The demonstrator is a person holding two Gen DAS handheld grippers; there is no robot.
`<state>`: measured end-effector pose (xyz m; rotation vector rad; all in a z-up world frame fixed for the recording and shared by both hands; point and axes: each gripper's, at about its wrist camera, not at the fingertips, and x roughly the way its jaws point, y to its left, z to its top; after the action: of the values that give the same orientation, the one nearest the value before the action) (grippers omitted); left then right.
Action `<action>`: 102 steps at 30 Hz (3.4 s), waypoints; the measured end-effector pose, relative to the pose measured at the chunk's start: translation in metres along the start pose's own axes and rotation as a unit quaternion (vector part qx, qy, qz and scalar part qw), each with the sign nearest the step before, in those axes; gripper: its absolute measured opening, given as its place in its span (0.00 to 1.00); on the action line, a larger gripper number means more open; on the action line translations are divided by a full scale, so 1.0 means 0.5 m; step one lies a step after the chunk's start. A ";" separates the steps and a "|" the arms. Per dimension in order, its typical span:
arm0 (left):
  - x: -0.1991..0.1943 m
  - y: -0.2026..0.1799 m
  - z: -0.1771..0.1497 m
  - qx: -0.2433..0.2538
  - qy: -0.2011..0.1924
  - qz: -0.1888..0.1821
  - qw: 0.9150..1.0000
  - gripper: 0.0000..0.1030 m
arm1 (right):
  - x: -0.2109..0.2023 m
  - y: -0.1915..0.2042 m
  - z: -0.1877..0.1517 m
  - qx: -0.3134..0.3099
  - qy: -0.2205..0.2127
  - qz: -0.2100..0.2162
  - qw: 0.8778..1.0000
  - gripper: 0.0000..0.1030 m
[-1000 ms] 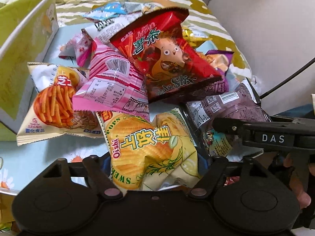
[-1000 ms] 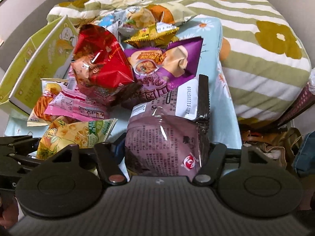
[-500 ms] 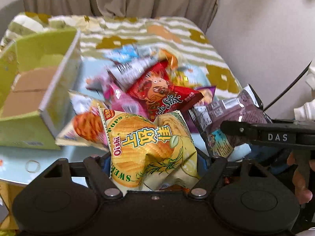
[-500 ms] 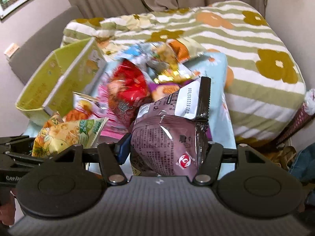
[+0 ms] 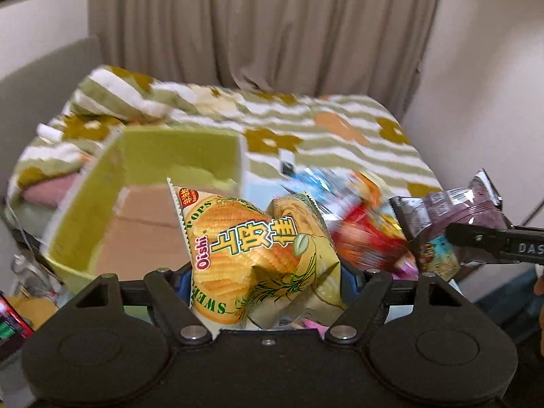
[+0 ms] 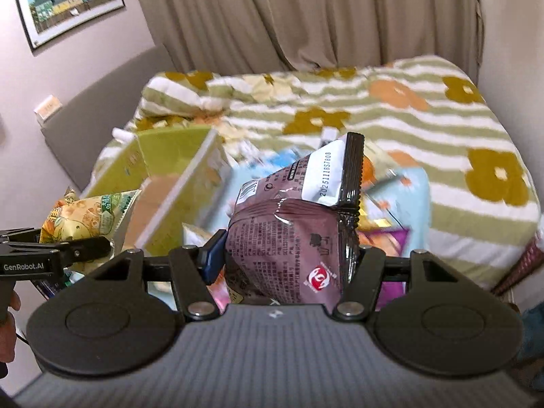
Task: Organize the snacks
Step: 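Carry both bags over the cardboard box and open both tools to drop them, then move both tools back over the snack pile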
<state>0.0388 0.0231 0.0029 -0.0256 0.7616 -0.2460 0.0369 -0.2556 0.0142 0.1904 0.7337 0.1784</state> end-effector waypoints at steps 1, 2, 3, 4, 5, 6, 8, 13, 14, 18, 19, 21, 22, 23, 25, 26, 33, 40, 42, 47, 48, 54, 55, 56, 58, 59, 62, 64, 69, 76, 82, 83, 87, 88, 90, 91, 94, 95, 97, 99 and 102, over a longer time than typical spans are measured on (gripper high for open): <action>-0.004 0.020 0.014 0.001 -0.006 0.006 1.000 0.77 | 0.008 0.016 0.011 0.000 -0.004 0.003 1.000 0.74; -0.008 0.040 0.028 0.002 -0.012 0.012 1.000 0.77 | 0.018 0.036 0.025 0.000 -0.009 0.007 1.000 0.74; -0.014 0.059 0.039 0.004 -0.018 0.018 1.000 0.77 | 0.027 0.059 0.038 -0.001 -0.014 0.011 1.000 0.74; -0.016 0.079 0.052 0.007 -0.023 0.024 0.999 0.78 | 0.039 0.081 0.051 -0.005 -0.018 0.014 1.000 0.74; -0.019 0.100 0.067 0.011 -0.030 0.031 0.999 0.78 | 0.051 0.101 0.061 -0.008 -0.020 0.017 1.000 0.74; -0.019 0.120 0.076 0.014 -0.036 0.036 0.999 0.78 | 0.063 0.121 0.072 -0.011 -0.023 0.021 0.999 0.74; -0.016 0.157 0.101 0.021 -0.045 0.045 0.998 0.78 | 0.095 0.167 0.096 -0.018 -0.024 0.029 0.999 0.74; 0.018 0.242 0.158 0.038 -0.050 0.043 0.997 0.78 | 0.194 0.269 0.147 -0.025 -0.016 0.039 0.999 0.74; 0.031 0.254 0.168 0.044 -0.048 0.041 0.997 0.78 | 0.214 0.288 0.158 -0.021 -0.011 0.043 0.999 0.74; 0.102 0.298 0.213 0.062 -0.030 0.023 0.997 0.78 | 0.299 0.345 0.196 0.000 0.011 0.043 0.999 0.74; 0.123 0.308 0.223 0.066 -0.024 0.020 0.997 0.78 | 0.320 0.357 0.204 0.003 0.014 0.038 0.999 0.74; 0.168 0.326 0.238 0.074 -0.010 0.013 0.997 0.78 | 0.365 0.378 0.216 0.009 0.023 0.025 0.999 0.74; 0.195 0.333 0.244 0.078 -0.001 0.009 0.997 0.78 | 0.378 0.380 0.218 0.013 0.026 0.019 0.999 0.74; 0.221 0.339 0.248 0.081 0.007 0.005 0.997 0.78 | 0.399 0.385 0.220 0.017 0.032 0.013 0.999 0.74; 0.269 0.352 0.251 0.086 0.025 0.002 0.996 0.80 | 0.436 0.388 0.222 0.028 0.040 0.001 0.999 0.74; 0.295 0.359 0.253 0.086 0.035 0.002 0.996 0.83 | 0.455 0.388 0.223 0.034 0.045 -0.006 0.998 0.74; 0.362 0.412 0.238 0.067 0.066 -0.008 0.996 0.95 | 0.527 0.391 0.216 0.051 0.069 -0.024 0.996 0.75; 0.339 0.445 0.230 0.054 0.065 0.001 0.996 0.95 | 0.570 0.399 0.220 0.088 0.089 -0.005 0.992 0.75; 0.332 0.450 0.231 0.054 0.063 0.003 0.997 0.95 | 0.583 0.410 0.222 0.082 0.091 -0.005 0.992 0.75; 0.325 0.467 0.229 0.044 0.060 0.004 0.997 0.95 | 0.630 0.429 0.226 0.085 0.103 0.004 0.991 0.76; 0.325 0.469 0.229 0.043 0.060 0.006 0.997 0.95 | 0.638 0.433 0.225 0.083 0.104 0.006 0.991 0.76; 0.328 0.475 0.225 0.043 0.061 0.008 0.997 0.95 | 0.677 0.449 0.213 0.067 0.119 -0.011 0.991 1.00; 0.327 0.474 0.224 0.044 0.060 0.009 0.997 0.95 | 0.676 0.448 0.209 0.067 0.118 -0.010 0.991 1.00; 0.327 0.474 0.223 0.045 0.060 0.009 0.997 0.95 | 0.675 0.448 0.205 0.065 0.119 -0.007 0.991 1.00; 0.325 0.472 0.221 0.045 0.059 0.007 0.997 0.95 | 0.667 0.449 0.198 0.054 0.116 -0.010 0.992 1.00; 0.324 0.472 0.222 0.045 0.059 0.006 0.997 0.95 | 0.662 0.451 0.195 0.048 0.113 -0.014 0.992 1.00; 0.316 0.468 0.223 0.047 0.055 0.003 0.997 0.95 | 0.642 0.458 0.190 0.030 0.102 -0.022 0.994 1.00; 0.307 0.462 0.224 0.050 0.050 0.005 0.997 0.95 | 0.624 0.460 0.191 0.025 0.091 -0.021 0.995 1.00; 0.269 0.441 0.227 0.056 0.030 0.014 0.998 0.95 | 0.557 0.455 0.199 0.020 0.056 -0.018 0.998 1.00; 0.186 0.382 0.223 0.058 0.002 0.030 0.998 0.95 | 0.419 0.437 0.203 0.004 0.012 -0.007 1.000 1.00; 0.112 0.289 0.198 0.060 -0.019 0.037 0.997 0.95 | 0.276 0.369 0.190 -0.004 -0.012 -0.013 1.000 1.00; 0.103 0.272 0.192 0.059 -0.021 0.035 0.997 0.95 | 0.248 0.350 0.184 -0.003 -0.017 -0.016 1.000 1.00; 0.073 0.200 0.169 0.059 -0.027 0.027 0.998 0.95 | 0.166 0.276 0.158 0.004 -0.028 -0.036 0.999 1.00; 0.068 0.181 0.162 0.061 -0.027 0.025 0.997 0.95 | 0.145 0.254 0.150 0.006 -0.029 -0.045 0.999 1.00; 0.060 0.139 0.148 0.064 -0.028 0.021 0.997 0.95 | 0.114 0.214 0.135 0.010 -0.029 -0.054 0.998 1.00; 0.058 0.119 0.141 0.065 -0.028 0.017 0.997 0.95 | 0.101 0.194 0.126 0.013 -0.029 -0.058 0.998 1.00; 0.058 0.065 0.118 0.066 -0.021 0.002 0.998 0.95 | 0.073 0.128 0.097 0.024 -0.024 -0.073 0.997 1.00; 0.062 0.045 0.111 0.068 -0.017 -0.003 0.998 0.95 | 0.068 0.109 0.086 0.028 -0.021 -0.077 0.996 1.00; 0.073 0.006 0.094 0.076 -0.008 -0.007 0.997 0.95 | 0.059 0.068 0.066 0.034 -0.014 -0.080 0.996 1.00; 0.087 -0.032 0.079 0.086 0.001 -0.004 0.996 0.95 | 0.054 0.028 0.047 0.037 -0.008 -0.079 0.996 1.00; 0.110 -0.079 0.049 0.091 0.012 -0.010 0.996 0.95 | 0.054 -0.014 0.020 0.034 0.001 -0.073 0.997 1.00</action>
<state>0.0853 -0.0296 -0.0123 0.1417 0.7608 -0.3344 0.0640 -0.2572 0.0026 0.2014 0.7534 0.0153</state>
